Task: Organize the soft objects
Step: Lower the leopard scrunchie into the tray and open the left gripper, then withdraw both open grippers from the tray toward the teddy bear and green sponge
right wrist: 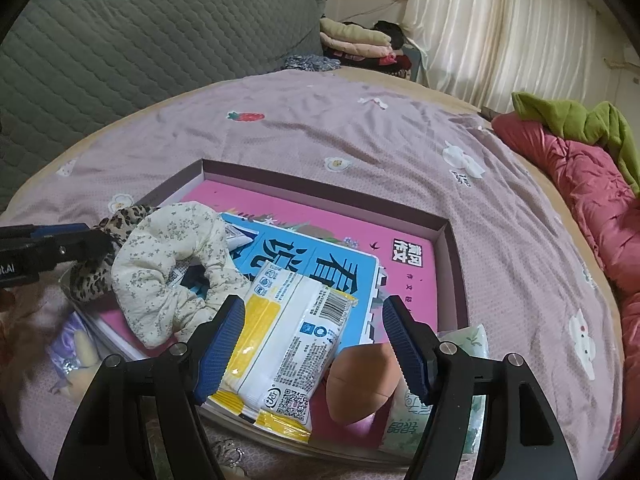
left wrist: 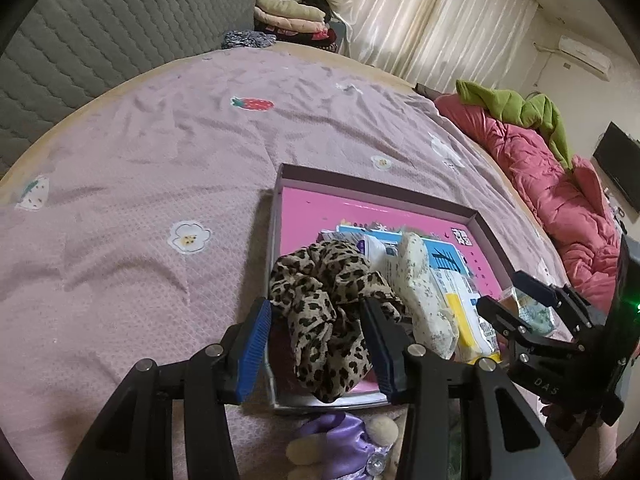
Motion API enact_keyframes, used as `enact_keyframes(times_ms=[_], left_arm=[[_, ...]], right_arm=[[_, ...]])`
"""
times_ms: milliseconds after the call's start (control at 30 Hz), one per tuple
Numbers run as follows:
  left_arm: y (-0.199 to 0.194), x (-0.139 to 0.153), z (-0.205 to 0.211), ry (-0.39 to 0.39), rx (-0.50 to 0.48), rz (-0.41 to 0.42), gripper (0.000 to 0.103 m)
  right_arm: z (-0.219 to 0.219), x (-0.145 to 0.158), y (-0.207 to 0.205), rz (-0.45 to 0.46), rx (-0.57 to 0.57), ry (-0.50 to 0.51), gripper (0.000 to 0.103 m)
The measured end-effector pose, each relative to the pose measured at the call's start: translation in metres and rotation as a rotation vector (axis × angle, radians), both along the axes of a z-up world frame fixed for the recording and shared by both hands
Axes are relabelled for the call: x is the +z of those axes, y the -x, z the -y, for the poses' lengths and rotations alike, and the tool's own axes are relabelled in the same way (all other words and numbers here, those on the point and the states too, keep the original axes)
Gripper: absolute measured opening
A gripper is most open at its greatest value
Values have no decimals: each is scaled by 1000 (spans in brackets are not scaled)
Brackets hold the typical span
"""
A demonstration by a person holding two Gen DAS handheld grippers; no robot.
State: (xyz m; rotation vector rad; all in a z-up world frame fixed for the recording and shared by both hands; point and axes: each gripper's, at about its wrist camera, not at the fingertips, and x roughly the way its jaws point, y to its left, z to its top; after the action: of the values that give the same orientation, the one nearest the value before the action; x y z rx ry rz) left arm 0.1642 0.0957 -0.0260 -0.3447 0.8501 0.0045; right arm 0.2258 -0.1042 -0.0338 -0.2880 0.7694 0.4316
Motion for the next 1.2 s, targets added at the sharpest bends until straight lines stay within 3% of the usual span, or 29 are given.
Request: enact_keyframes(times_ms=[167,433,667,1200], left_arm=[[5,7,-9,61,-19,11,46],[1,0,7,9,-57,-18,46],[2,3,7,43,-76,12,46],[8,12,3,42,-64,66,51]], right_arm=[[2,0,-1,6,-6,0,73],[5,1,-2,10,-11,-5,73],[8,6,0,37,-23,-14,73],[22,29,22,107,-28,-76,75]])
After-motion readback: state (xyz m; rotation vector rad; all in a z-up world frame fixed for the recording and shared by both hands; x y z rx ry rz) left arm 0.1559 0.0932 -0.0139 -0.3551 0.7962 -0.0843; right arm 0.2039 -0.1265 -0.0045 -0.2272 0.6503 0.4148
